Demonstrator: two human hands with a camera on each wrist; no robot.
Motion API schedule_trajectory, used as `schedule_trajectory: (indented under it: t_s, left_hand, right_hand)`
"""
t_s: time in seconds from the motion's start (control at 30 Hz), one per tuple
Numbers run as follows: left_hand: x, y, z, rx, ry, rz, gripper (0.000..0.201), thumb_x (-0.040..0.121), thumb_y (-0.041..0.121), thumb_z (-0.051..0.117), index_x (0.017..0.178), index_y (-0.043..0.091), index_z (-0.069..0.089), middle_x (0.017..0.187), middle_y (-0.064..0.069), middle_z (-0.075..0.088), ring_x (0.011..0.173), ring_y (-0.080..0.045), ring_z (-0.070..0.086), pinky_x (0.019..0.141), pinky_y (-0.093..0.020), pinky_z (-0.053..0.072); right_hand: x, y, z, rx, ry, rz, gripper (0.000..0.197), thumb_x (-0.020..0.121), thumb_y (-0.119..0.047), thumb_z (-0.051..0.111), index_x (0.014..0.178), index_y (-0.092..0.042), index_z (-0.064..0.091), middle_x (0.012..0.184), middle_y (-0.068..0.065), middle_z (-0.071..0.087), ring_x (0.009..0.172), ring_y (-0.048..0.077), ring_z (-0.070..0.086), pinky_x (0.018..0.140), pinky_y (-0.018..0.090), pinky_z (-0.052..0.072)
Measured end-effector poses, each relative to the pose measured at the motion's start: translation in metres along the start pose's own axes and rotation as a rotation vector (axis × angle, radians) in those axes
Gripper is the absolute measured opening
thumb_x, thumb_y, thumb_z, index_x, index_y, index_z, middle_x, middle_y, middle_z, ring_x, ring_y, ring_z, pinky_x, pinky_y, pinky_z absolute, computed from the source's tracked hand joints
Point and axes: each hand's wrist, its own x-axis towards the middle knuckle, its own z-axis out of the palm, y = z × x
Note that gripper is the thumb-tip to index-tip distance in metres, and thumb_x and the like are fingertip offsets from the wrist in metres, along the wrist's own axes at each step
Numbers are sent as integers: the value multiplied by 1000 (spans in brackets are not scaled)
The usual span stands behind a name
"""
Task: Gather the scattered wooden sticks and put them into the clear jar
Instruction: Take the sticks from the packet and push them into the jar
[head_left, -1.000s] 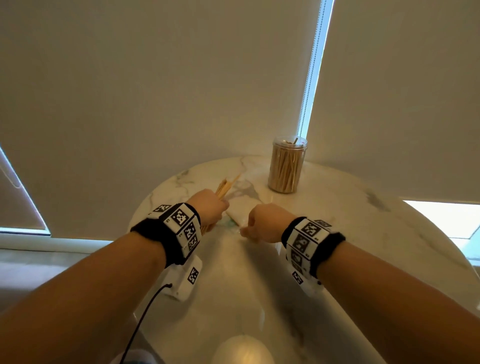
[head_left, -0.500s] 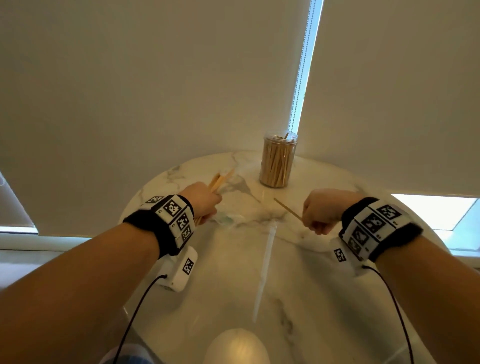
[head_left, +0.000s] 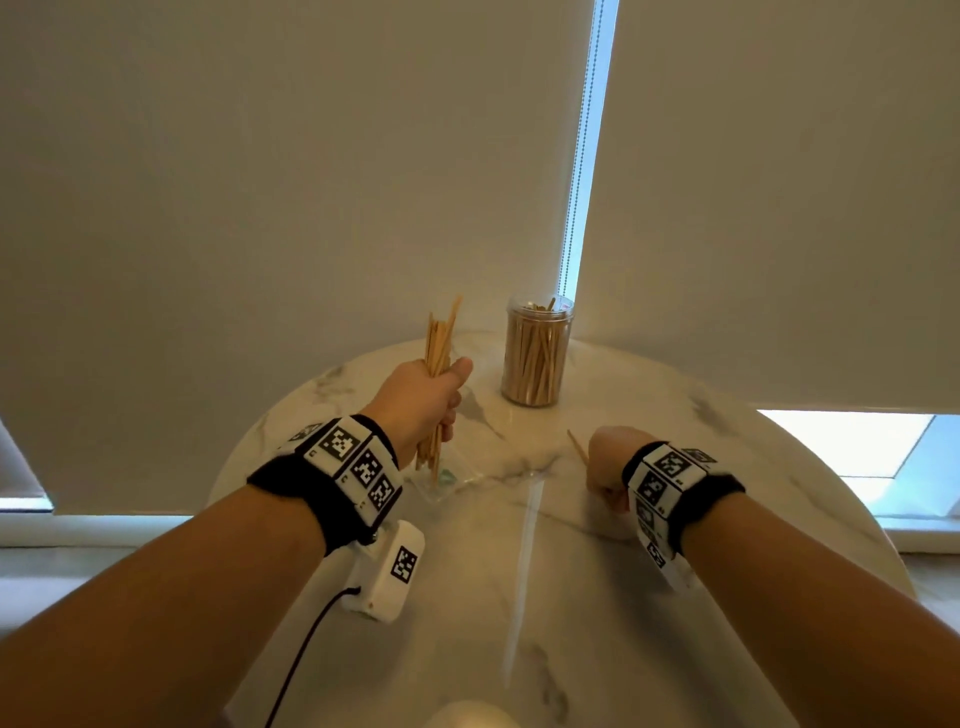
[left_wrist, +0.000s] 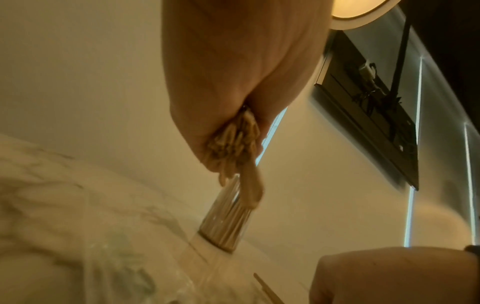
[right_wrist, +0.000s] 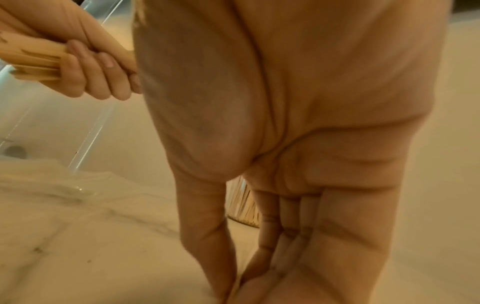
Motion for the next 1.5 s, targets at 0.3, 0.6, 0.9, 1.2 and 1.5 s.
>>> schedule_trajectory:
  t_s: [0.3, 0.6, 0.9, 1.2, 1.5]
  left_hand:
    - [6, -2, 45, -377, -86, -108, 18, 102, 31, 52, 106, 13, 51, 65, 0, 51, 50, -9, 45, 51, -28, 46]
    - [21, -1, 75, -596, -191, -51, 29, 106, 29, 42, 109, 9, 62, 103, -14, 75, 93, -29, 73, 80, -46, 60]
    - [52, -6, 73, -639, -103, 22, 35, 103, 36, 46, 111, 4, 58, 81, -10, 72, 73, -23, 72, 72, -40, 59]
    - [65, 2, 82, -597, -207, 211, 30, 99, 39, 54, 80, 17, 51, 62, 0, 38, 55, -13, 38, 65, -31, 45]
    - [70, -10, 77, 381, -368, 296, 37, 90, 43, 67, 91, 6, 64, 71, -4, 54, 56, -12, 52, 55, -22, 53]
  right_hand:
    - [1, 16, 3, 361, 67, 7, 26, 95, -24, 59, 76, -6, 63, 73, 5, 69, 63, 19, 64, 63, 27, 55]
    - [-10, -6, -47, 949, 359, -438, 17, 93, -21, 61, 90, -10, 73, 74, 0, 73, 59, 9, 64, 59, 22, 57]
    - [12, -9, -40, 665, 361, -444, 28, 96, -51, 54, 85, -29, 68, 78, -6, 72, 64, 2, 67, 70, 28, 58]
    - [10, -12, -41, 971, 105, -517, 20, 99, -24, 59, 96, -9, 70, 76, -2, 74, 63, 9, 68, 69, 21, 58]
    - [8, 42, -80, 1325, 777, -408, 32, 97, -56, 46, 116, -36, 63, 110, -11, 70, 106, 8, 65, 98, 39, 48]
